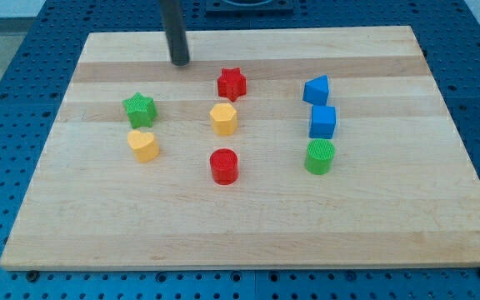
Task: Slightly move down the green star
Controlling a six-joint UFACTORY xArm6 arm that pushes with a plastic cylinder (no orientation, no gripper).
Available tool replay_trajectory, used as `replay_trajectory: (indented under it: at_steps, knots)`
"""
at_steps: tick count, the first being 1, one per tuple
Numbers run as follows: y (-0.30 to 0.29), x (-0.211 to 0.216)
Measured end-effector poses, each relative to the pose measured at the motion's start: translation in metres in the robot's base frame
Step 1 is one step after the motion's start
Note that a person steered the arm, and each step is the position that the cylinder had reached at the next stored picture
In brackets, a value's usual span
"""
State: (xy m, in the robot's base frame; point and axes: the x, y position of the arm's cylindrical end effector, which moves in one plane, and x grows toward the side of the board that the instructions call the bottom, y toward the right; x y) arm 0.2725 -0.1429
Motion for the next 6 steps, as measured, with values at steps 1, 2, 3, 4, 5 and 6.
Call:
replay_trajectory:
  at_steps: [1,2,3,4,5,6]
  knots:
    - [-0.052,0.029]
    - [-0.053,0.03]
    - [-0.058,0.063]
    - [-0.059,0.108]
    - [-0.059,0.108]
    - [-0.059,0.108]
